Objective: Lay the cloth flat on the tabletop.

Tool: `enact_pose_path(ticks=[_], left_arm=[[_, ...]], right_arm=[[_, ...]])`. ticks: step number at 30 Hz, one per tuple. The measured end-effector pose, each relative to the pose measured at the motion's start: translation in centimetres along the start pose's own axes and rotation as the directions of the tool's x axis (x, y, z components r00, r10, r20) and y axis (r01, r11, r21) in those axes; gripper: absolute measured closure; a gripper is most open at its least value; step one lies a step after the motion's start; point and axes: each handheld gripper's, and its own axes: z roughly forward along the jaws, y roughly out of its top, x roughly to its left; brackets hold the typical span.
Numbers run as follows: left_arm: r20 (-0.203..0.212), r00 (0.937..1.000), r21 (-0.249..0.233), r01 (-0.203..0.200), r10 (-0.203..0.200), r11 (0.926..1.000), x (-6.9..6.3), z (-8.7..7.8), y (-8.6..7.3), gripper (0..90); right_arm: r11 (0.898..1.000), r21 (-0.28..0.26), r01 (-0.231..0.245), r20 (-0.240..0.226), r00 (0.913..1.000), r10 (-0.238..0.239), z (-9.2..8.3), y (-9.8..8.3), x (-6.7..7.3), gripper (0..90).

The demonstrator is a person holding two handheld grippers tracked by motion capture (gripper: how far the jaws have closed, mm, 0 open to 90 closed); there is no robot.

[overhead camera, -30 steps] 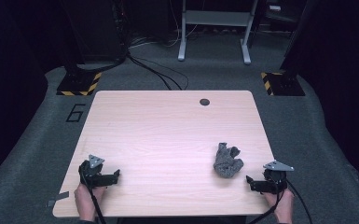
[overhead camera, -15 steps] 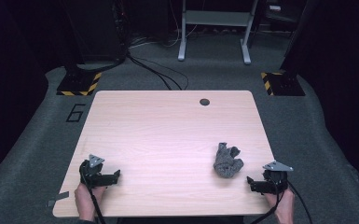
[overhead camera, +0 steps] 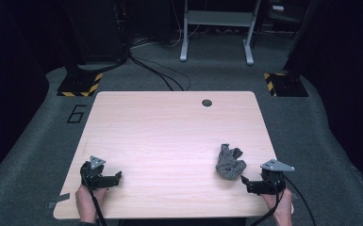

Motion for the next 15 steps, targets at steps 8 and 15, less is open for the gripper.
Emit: enact_pose_path(ticks=[8, 15], left_arm=[[0.000, 1.0000, 0.006, -0.003, 0.003, 1.0000, 0.0, -0.1, 0.0, 0.4], [0.000, 1.0000, 0.000, 0.000, 0.000, 1.0000, 0.0, 0.0, 0.0, 0.5]], right_arm=[[1.000, -0.017, 0.026, -0.042, 0.9988, -0.027, 0.6, 1.7, 1.5, 2.0], [0.999, -0.014, 0.041, -0.067, 0.9969, -0.042, 1.7, 2.8, 2.4, 2.1]])
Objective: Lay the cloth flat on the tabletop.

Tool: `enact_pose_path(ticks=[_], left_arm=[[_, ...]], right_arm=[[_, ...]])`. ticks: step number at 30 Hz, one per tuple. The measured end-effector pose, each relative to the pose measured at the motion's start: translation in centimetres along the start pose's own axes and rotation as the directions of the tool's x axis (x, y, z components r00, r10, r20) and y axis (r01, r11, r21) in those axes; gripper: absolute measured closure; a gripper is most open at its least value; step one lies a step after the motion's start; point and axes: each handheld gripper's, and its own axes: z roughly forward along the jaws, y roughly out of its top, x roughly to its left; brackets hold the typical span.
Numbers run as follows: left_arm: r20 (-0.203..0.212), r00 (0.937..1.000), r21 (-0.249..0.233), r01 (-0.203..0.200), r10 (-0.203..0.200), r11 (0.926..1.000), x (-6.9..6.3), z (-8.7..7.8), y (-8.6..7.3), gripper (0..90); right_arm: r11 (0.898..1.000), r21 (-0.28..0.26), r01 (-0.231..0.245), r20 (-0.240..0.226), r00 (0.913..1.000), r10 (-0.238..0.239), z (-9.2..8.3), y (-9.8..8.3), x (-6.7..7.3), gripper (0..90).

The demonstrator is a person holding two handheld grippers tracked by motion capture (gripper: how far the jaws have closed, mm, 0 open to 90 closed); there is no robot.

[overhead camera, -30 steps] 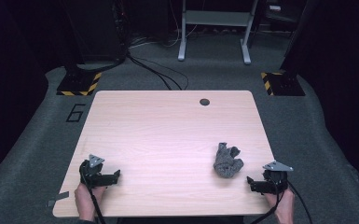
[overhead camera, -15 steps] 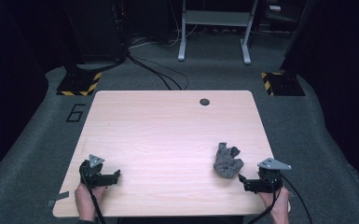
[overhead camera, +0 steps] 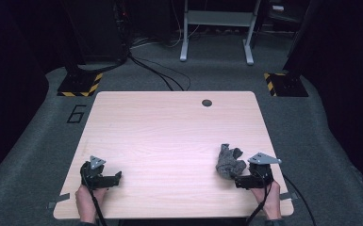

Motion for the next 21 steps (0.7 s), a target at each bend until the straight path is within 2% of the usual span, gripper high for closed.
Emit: enact_pose_path(ticks=[8, 9, 14, 16, 17, 19, 21], left_arm=[[0.000, 1.0000, 0.005, -0.002, 0.002, 1.0000, 0.0, -0.1, 0.0, 0.5], [0.001, 1.0000, 0.006, -0.002, 0.002, 1.0000, 0.0, -0.1, 0.0, 0.4], [0.000, 1.0000, 0.000, 0.000, 0.000, 1.0000, 0.0, 0.0, 0.0, 0.5], [-0.001, 1.0000, 0.002, 0.000, 0.000, 1.0000, 0.0, 0.0, 0.0, 0.4], [0.000, 1.0000, 0.003, -0.001, 0.001, 1.0000, 0.0, 0.0, 0.0, 0.5], [-0.001, 1.0000, 0.003, -0.001, 0.001, 1.0000, 0.0, 0.0, 0.0, 0.4], [0.000, 1.0000, 0.004, 0.000, 0.000, 1.0000, 0.0, 0.0, 0.0, 0.5]], right_arm=[[1.000, 0.026, -0.014, -0.028, 0.9995, 0.015, 1.6, 0.9, 0.4, 5.2], [0.999, 0.033, -0.006, -0.033, 0.9994, 0.008, 2.1, 0.9, 0.4, 10.1], [0.998, 0.066, -0.017, -0.062, 0.9979, 0.021, 2.8, 0.6, 0.5, 17.5], [0.996, 0.085, -0.011, -0.069, 0.9975, 0.016, 3.2, 0.4, 0.6, 24.7], [0.994, 0.112, -0.002, -0.067, 0.9977, 0.010, 3.8, 0.1, 0.8, 28.7], [0.993, 0.117, 0.006, -0.074, 0.9973, 0.002, 4.0, -0.1, 0.8, 30.7], [0.991, 0.134, 0.008, -0.082, 0.9966, 0.003, 4.4, -0.5, 1.1, 37.5]])
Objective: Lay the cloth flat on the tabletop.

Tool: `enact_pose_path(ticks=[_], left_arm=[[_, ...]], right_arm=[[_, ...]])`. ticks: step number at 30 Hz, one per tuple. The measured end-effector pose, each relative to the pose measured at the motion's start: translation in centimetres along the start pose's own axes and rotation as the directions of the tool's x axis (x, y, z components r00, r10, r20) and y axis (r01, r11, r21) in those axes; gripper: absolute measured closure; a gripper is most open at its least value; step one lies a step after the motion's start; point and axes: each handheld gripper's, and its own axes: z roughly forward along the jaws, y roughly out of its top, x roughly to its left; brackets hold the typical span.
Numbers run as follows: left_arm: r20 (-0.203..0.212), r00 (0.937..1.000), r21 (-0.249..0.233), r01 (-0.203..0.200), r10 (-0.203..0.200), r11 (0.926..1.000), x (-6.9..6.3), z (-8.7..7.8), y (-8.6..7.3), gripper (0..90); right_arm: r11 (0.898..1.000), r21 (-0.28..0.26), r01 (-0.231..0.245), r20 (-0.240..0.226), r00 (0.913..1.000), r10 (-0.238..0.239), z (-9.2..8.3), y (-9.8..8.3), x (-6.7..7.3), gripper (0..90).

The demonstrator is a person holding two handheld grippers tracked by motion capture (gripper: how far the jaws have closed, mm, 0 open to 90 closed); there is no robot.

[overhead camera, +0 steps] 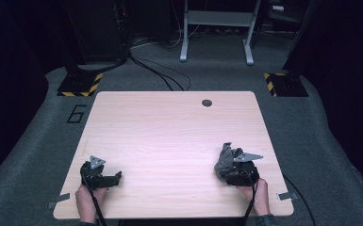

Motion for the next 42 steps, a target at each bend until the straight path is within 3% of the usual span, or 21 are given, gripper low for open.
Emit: enact_pose_path(ticks=[4, 6, 7, 8, 12, 26, 42], left_arm=[[0.000, 1.0000, 0.000, 0.000, 0.000, 1.0000, 0.0, 0.0, 0.0, 0.4], [0.000, 1.0000, 0.000, 0.000, 0.000, 1.0000, 0.0, 0.0, 0.0, 0.4], [0.000, 1.0000, 0.000, 0.000, 0.000, 1.0000, 0.0, 0.0, 0.0, 0.4], [0.000, 1.0000, 0.000, 0.000, 0.000, 1.0000, 0.0, 0.0, 0.0, 0.5], [-0.001, 1.0000, -0.001, 0.000, 0.000, 1.0000, 0.0, 0.0, 0.0, 0.5], [0.001, 1.0000, 0.002, -0.001, 0.001, 1.0000, 0.0, 0.0, 0.0, 0.5], [-0.001, 1.0000, -0.001, 0.000, 0.000, 1.0000, 0.0, 0.0, 0.0, 0.5]], right_arm=[[1.000, -0.005, 0.005, 0.006, 1.0000, -0.005, 0.0, -0.1, 0.2, 46.7], [1.000, -0.017, 0.015, -0.001, 0.9999, -0.015, -0.2, -0.2, 0.4, 59.7], [1.000, -0.017, 0.015, -0.001, 0.9999, -0.015, -0.2, -0.2, 0.4, 59.7], [0.999, -0.026, 0.021, 0.005, 0.9998, -0.021, -0.3, -0.2, 0.5, 65.5], [0.998, -0.049, 0.040, 0.034, 0.9987, -0.038, -0.6, -0.1, 0.8, 71.6], [0.987, -0.142, 0.069, 0.080, 0.9951, -0.058, -2.8, 1.9, 1.3, 76.1], [0.967, -0.212, 0.144, 0.063, 0.9890, -0.134, -3.0, 6.2, 3.4, 76.7]])
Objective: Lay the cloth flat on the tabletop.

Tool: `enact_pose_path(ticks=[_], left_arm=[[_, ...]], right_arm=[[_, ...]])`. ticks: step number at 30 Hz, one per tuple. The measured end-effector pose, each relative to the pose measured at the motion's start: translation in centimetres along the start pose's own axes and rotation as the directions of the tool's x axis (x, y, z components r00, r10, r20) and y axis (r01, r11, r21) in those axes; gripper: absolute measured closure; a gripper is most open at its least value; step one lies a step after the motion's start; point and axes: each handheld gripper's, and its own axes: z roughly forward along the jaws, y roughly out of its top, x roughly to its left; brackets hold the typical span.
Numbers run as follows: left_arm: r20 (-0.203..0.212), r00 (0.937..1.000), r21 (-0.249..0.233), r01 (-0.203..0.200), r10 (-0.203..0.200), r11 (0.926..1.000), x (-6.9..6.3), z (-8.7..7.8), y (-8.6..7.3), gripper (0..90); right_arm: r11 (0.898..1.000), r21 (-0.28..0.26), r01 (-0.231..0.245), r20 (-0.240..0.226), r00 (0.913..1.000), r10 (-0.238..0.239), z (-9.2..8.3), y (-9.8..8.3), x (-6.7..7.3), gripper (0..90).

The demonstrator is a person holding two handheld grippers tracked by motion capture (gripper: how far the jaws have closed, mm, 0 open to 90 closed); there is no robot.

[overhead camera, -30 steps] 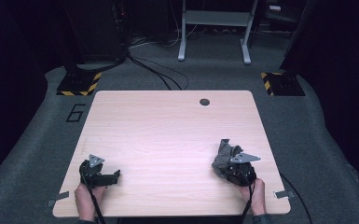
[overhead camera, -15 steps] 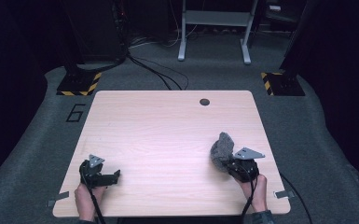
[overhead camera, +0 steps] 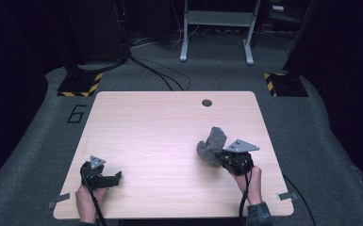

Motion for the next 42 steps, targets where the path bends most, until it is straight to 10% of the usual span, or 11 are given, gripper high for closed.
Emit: enact_pose_path(ticks=[15, 33, 42], left_arm=[[0.000, 1.0000, 0.001, 0.000, 0.000, 1.0000, 0.0, 0.0, 0.0, 0.5], [0.001, 1.0000, 0.000, 0.000, 0.000, 1.0000, 0.0, 0.0, 0.0, 0.6], [0.013, 0.9999, 0.000, -0.005, 0.005, 1.0000, 0.1, -0.1, -0.1, 0.7]], right_arm=[[0.999, -0.023, 0.024, -0.097, 0.9950, -0.026, 2.4, 3.2, 2.5, 76.3], [0.984, 0.145, 0.106, -0.214, 0.9740, -0.074, 9.5, 1.7, 7.3, 72.9], [0.982, 0.144, 0.123, -0.277, 0.9577, -0.079, 9.4, 1.4, 8.1, 54.5]])
